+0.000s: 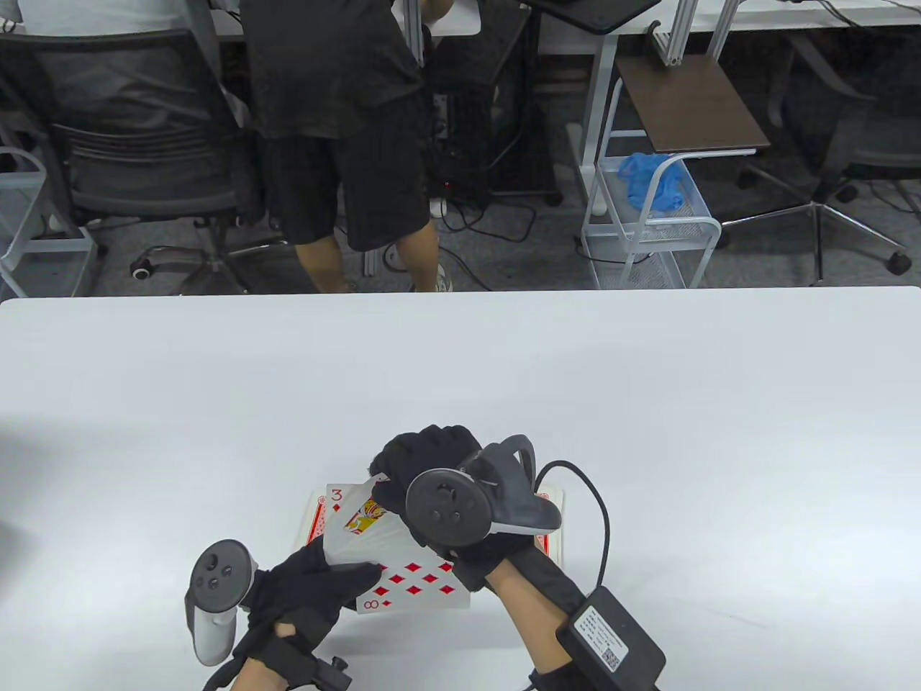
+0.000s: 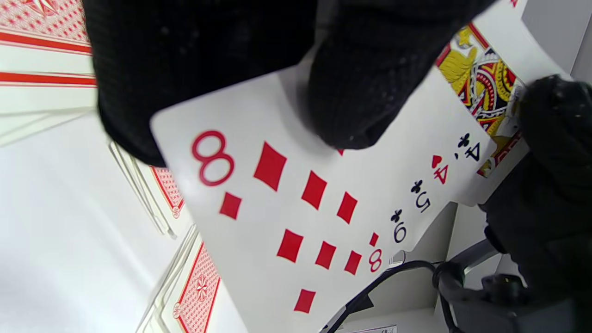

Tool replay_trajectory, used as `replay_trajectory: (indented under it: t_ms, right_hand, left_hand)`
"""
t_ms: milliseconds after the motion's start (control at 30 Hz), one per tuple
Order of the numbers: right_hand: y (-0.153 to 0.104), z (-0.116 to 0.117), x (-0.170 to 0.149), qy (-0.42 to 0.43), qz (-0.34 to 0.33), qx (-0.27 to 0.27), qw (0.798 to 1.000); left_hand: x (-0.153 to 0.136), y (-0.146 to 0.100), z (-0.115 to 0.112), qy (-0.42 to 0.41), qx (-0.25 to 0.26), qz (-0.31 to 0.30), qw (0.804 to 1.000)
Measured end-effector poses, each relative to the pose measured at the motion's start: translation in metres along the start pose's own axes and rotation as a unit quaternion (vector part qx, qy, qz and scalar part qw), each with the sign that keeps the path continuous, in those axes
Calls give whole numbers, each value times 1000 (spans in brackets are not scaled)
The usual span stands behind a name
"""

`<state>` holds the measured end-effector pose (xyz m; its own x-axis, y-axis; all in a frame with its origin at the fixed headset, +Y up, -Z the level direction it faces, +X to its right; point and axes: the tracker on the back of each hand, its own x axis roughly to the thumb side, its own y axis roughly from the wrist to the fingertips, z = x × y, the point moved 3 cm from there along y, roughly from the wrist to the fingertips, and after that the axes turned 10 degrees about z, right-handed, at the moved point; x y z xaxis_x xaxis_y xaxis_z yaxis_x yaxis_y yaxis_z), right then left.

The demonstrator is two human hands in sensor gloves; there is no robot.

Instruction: Four-player card dealing with fan arrangement

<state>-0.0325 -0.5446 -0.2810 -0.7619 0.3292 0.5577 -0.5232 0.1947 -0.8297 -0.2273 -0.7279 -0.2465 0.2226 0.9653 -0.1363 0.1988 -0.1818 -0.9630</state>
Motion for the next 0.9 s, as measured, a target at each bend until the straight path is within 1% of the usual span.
replay_trajectory:
  t_ms: [33, 100, 133, 167, 200, 233, 333, 400, 500, 567, 600, 633, 667, 700, 733, 767, 800, 833, 867, 900]
  right_hand:
    - [0, 1, -2, 9, 11, 8, 1000]
    - [0, 3, -3, -11, 22, 10, 1000]
    - [-1, 2, -3, -21, 22, 4, 1000]
    - [-2, 1, -3, -31, 11, -17, 999]
    - [-3, -2, -3, -20, 4, -39, 999]
    - [-3, -3, -4, -8, 2, -45, 999]
    - [-3, -8, -9, 40, 9, -21, 999]
    - [-4, -15, -15, 62, 16, -36, 997]
    - [-7, -21, -24, 99, 27, -25, 994]
    - [-11, -29, -31, 112, 32, -54, 992]
    - [-13, -33, -35, 137, 30, -67, 988]
    - [-14, -35, -38, 163, 29, -65, 984]
    - [-19, -41, -44, 202, 32, -83, 975]
    - [-22, -45, -47, 221, 31, -109, 969]
    - [-30, -53, -54, 250, 30, -165, 954]
    - [-40, -59, -63, 287, 35, -235, 928]
    - [-50, -61, -72, 332, 46, -286, 898]
    - [-55, -59, -76, 362, 51, -296, 883]
    - [-62, -51, -80, 385, 54, -293, 873]
    - [-68, -41, -82, 377, 67, -284, 879]
  left_hand:
    - [0, 0, 1, 2, 1, -1, 1000]
    - [0, 0, 1, -1, 1, -4, 1000]
    - [0, 0, 1, -4, 1, -2, 1000]
    - [0, 0, 1, -6, 2, -1, 1000]
    - [0, 0, 1, -7, 2, 0, 1000]
    - [0, 0, 1, -7, 1, 1, 1000]
    - [-1, 0, 2, -11, -1, 2, 1000]
    - [-1, 0, 2, -24, -4, 2, 1000]
    - [0, 0, 2, -26, -6, -2, 1000]
    - [-1, 0, 2, -33, -7, -2, 999]
    - [-2, 0, 2, -40, -9, -3, 999]
    - [-1, 0, 2, -42, -10, -4, 999]
    - [-2, 0, 3, -44, -8, -3, 999]
    - [-2, 0, 3, -46, -7, -3, 999]
    - [-3, 0, 4, -53, -6, -3, 999]
    - [-4, 0, 5, -62, -5, -1, 998]
    - [-4, 0, 7, -69, -1, 2, 998]
    - [-5, 0, 9, -74, 4, 4, 997]
    - [-6, -1, 11, -80, 10, 7, 997]
    - [-7, -1, 13, -87, 18, 10, 996]
